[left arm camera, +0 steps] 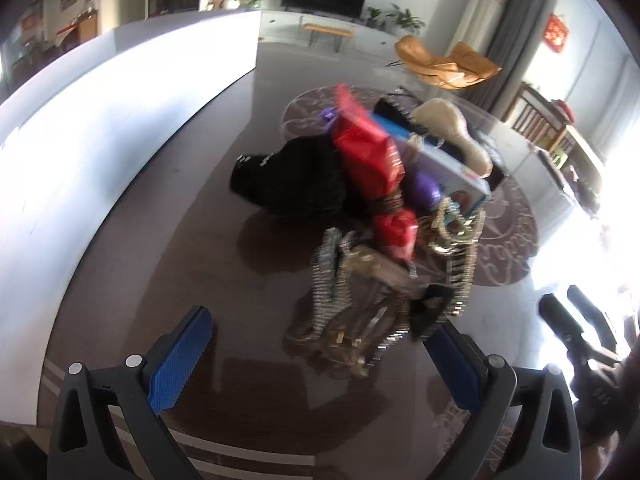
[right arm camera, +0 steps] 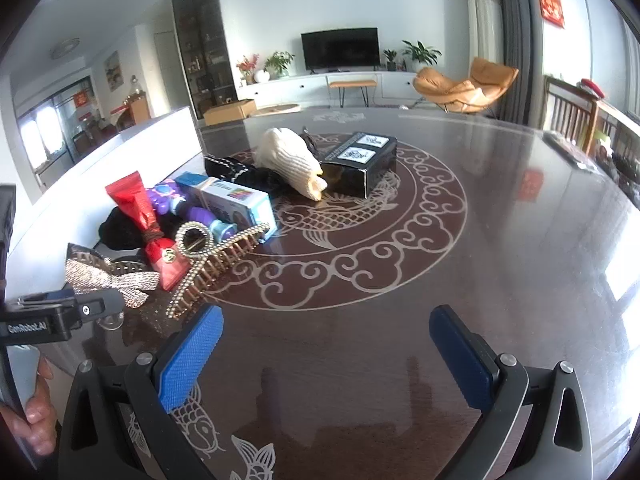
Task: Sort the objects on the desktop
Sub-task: 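Grasp the pearl strand with the right tool while the left tool grasps the rhinestone bow with keys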
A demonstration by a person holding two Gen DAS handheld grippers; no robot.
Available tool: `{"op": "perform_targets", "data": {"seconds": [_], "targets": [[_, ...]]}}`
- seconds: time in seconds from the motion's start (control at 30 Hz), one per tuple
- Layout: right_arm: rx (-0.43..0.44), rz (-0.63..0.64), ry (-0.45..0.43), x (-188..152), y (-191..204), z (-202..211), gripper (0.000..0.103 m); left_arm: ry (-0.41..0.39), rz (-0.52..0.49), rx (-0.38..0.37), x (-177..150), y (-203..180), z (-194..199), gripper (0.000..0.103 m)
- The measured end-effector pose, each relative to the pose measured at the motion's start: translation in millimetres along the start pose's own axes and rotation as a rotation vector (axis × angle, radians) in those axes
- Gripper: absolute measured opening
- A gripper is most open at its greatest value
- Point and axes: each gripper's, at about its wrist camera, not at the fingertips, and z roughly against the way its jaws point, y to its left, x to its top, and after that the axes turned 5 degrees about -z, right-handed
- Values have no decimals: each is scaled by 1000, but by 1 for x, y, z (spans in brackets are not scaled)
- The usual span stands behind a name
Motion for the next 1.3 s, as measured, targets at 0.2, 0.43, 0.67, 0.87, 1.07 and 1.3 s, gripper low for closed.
{"op": "perform_targets", "data": {"seconds": [0.2,0.43,0.67,0.87,1.07,1.3], "targets": [[181,-56,88,14,10,-6,103,-6,-22,91,-4,-6,-3,103],[184,159,229,32,75,-60,103,-19,124,161,-11,33,11,103],[34,68,253,29,19,-56,103,-54,214,121,-15,47,15,103],[-27,57,244,8,-23,-24,103,-143,147,27,-5,28,22,103],[-57,153,195,-7,-2,-18,103,-107,112,134,22,27,-3,103],[-32,110,141,-7,-8,-8,103,-24,240,176,0,54,8,103]]}}
